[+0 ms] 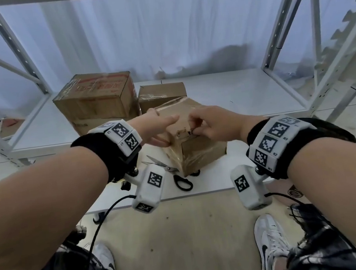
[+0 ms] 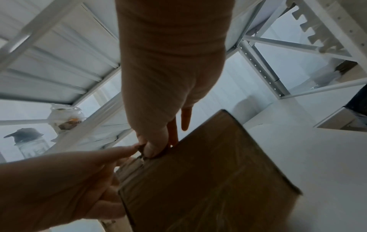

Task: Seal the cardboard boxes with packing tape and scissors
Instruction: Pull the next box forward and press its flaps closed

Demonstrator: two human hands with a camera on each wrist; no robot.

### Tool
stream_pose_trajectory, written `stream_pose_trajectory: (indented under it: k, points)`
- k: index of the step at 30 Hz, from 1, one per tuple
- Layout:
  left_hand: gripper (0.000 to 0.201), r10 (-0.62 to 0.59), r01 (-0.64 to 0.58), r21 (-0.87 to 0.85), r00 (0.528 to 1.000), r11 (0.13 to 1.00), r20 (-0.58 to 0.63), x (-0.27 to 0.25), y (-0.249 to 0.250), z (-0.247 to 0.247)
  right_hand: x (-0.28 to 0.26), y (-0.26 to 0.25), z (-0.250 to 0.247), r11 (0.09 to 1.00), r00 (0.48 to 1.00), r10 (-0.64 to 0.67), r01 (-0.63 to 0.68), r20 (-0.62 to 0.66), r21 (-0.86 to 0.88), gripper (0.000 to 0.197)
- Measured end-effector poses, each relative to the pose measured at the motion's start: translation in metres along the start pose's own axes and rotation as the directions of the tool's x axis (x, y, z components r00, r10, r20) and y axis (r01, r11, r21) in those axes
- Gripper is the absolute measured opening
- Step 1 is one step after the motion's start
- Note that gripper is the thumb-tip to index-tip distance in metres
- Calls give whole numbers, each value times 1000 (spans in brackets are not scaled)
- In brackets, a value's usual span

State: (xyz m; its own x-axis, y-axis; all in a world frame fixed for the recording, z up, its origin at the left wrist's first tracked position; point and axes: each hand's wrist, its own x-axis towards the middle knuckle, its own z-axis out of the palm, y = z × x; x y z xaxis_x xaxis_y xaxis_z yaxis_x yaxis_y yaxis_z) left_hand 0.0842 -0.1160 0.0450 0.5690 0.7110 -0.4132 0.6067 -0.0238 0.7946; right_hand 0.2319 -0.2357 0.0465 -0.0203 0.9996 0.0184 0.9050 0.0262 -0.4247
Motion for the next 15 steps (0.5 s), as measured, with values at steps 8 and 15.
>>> stream_pose_trajectory:
  k: [8, 15]
  points:
    - [25, 252, -264, 32, 944, 964, 213, -7, 4, 18, -13, 13, 11, 984, 981, 176, -179, -84, -26, 10]
    - [11, 311, -353, 342, 935, 871, 171, 8, -1, 36, -13, 27, 23, 924, 917, 370, -347, -147, 162, 8]
